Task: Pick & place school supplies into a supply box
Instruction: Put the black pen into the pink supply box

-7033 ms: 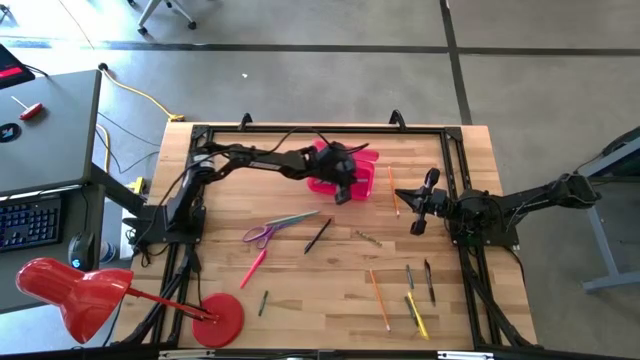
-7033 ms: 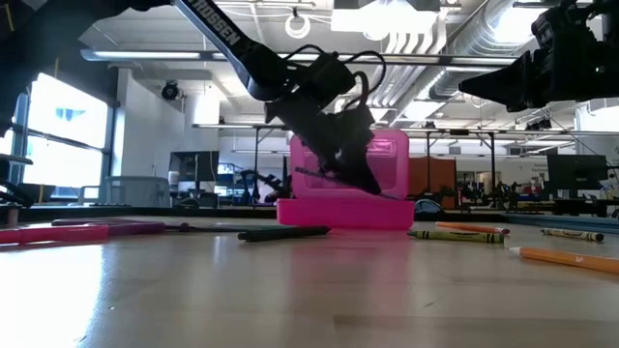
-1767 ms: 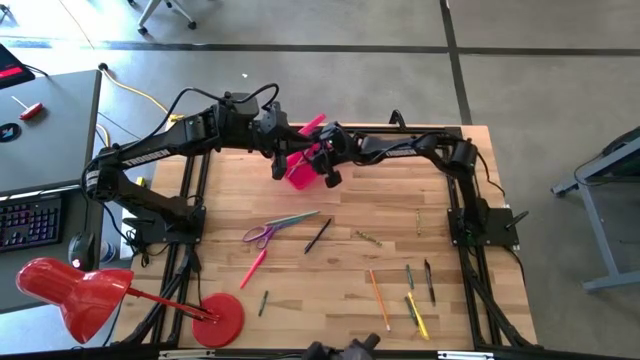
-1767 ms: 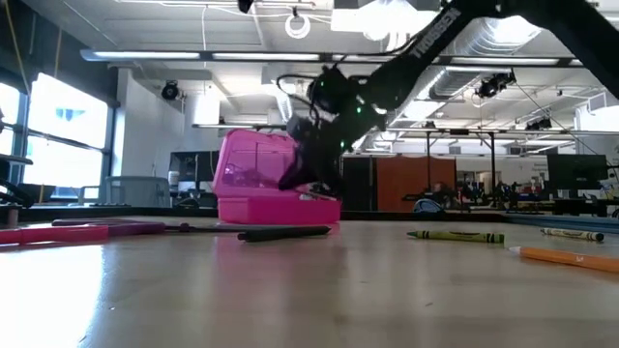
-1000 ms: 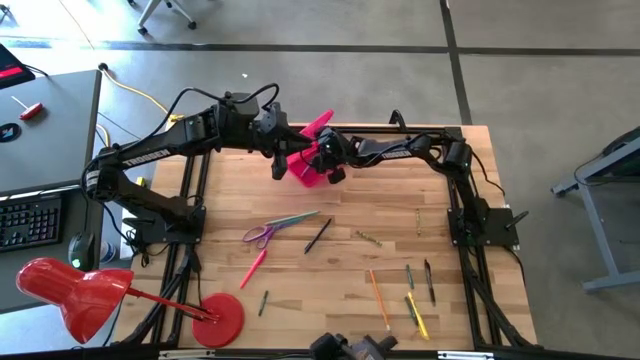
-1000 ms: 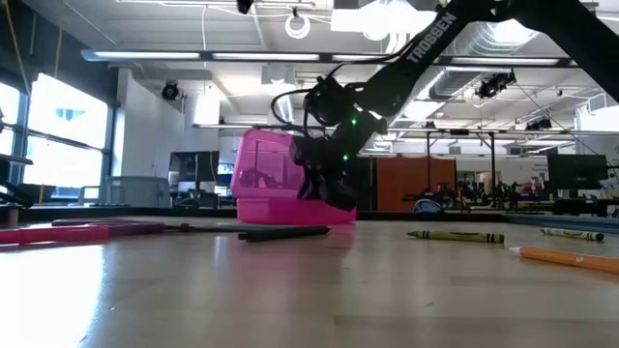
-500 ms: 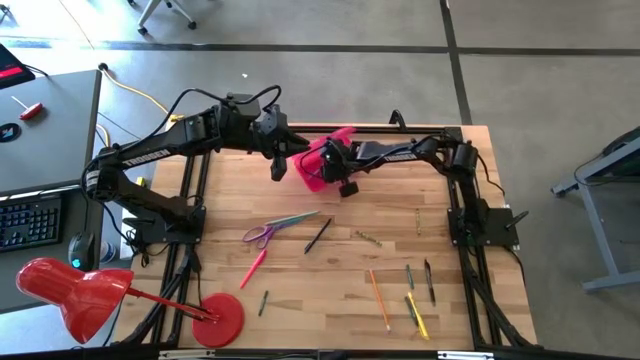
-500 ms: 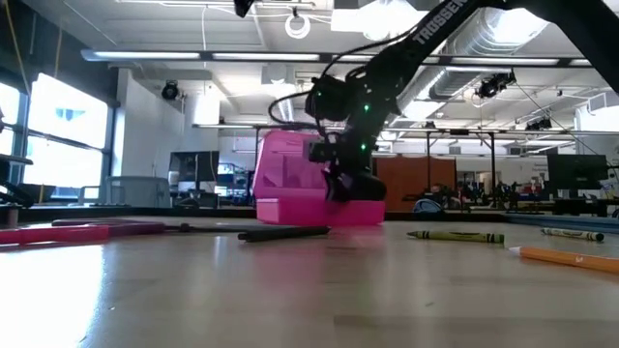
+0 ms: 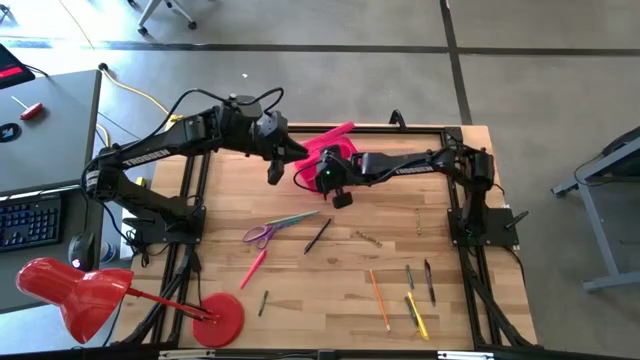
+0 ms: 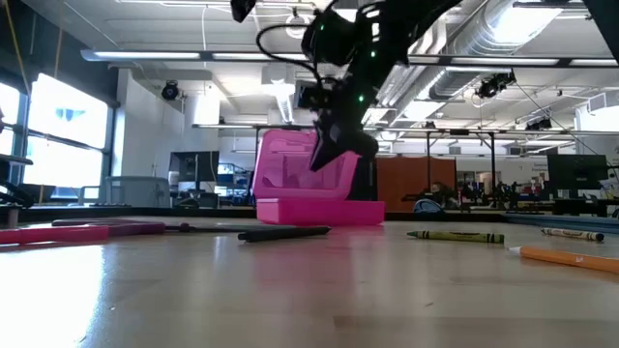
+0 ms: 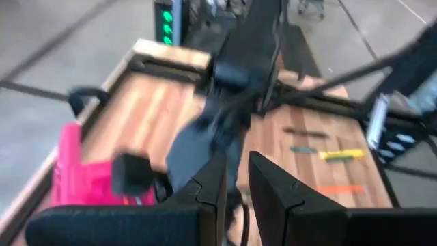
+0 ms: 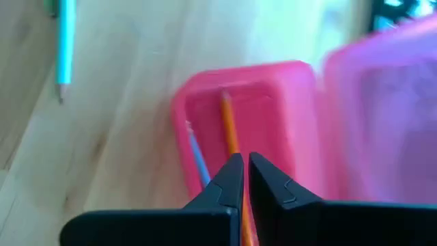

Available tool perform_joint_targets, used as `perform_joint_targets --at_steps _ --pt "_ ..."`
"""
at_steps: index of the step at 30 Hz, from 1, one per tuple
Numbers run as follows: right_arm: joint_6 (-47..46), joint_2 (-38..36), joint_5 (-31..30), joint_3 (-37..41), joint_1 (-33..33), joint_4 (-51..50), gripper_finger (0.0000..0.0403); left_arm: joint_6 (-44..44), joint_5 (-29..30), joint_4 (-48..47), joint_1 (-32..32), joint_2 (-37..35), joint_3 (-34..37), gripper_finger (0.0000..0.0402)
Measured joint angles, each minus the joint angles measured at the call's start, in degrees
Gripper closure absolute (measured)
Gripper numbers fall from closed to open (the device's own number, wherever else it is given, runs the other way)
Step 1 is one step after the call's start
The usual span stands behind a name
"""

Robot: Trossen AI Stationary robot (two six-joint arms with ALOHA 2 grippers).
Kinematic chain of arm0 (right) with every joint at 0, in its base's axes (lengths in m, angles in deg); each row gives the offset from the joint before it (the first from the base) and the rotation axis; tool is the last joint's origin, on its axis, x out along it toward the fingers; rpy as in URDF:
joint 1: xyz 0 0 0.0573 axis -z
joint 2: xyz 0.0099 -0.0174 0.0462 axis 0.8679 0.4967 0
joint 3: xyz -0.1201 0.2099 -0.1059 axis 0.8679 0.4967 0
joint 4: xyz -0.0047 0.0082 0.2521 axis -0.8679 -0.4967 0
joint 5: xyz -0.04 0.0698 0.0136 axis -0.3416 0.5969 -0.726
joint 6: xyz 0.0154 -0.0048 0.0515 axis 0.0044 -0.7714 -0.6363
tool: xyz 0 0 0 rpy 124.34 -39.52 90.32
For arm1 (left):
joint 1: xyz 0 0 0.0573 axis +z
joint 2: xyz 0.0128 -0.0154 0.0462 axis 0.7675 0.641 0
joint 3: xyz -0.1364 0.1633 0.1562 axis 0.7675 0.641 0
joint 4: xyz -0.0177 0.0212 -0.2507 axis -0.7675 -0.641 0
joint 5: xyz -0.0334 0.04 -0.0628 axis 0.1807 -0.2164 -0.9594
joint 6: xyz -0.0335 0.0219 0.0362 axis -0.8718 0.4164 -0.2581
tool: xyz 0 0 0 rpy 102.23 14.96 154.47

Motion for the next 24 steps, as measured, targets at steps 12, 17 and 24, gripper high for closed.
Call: perform_joint_targets --at_steps 12,17,24 --pt "-12.5 -14.0 1.8 0.0 -10.7 -11.2 0.035 -8.1 -1.8 -13.5 -5.2 0.0 0.0 0.0309" --pt "-16.1 -17.3 13.7 0.0 -13.6 -10.3 0.0326 -9.3 -3.6 -16.9 -10.1 0.0 0.0 0.031" --pt "-16.8 -16.6 25.1 6.4 -17.3 -1.4 0.0307 -16.2 6.1 -27.5 -19.3 0.0 0.0 0.0343"
